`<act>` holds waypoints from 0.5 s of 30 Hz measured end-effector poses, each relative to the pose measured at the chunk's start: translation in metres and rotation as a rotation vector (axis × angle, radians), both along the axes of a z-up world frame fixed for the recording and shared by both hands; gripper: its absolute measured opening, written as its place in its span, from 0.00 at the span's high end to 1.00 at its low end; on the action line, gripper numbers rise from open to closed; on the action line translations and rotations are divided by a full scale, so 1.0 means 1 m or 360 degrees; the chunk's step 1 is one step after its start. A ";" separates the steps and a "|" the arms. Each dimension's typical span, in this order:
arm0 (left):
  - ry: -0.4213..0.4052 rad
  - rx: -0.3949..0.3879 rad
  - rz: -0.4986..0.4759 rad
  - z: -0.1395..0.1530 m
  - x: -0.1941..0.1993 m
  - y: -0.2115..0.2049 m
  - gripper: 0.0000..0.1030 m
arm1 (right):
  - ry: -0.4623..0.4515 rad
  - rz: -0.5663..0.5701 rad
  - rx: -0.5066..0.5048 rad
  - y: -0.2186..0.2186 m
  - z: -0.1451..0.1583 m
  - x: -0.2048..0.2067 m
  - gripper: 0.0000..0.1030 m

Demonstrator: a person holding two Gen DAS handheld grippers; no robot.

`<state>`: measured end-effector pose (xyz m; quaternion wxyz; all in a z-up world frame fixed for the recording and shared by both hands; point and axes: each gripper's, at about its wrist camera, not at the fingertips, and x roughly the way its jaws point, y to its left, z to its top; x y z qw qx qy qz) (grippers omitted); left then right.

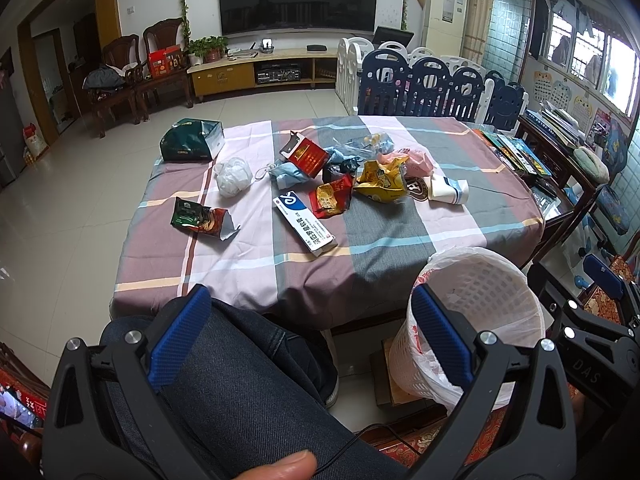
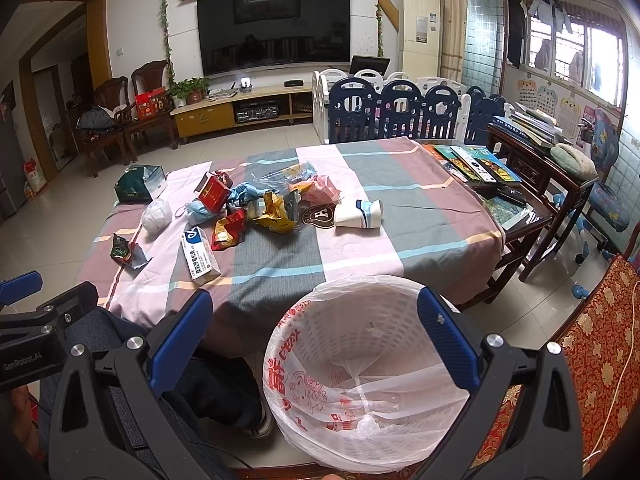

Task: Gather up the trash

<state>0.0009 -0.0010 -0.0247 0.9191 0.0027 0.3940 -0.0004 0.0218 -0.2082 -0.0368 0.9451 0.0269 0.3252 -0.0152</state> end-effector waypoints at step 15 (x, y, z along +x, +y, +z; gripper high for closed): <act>0.0040 -0.0182 0.0136 -0.011 0.017 0.036 0.03 | -0.0180 -0.0041 0.0058 0.004 0.010 0.002 0.03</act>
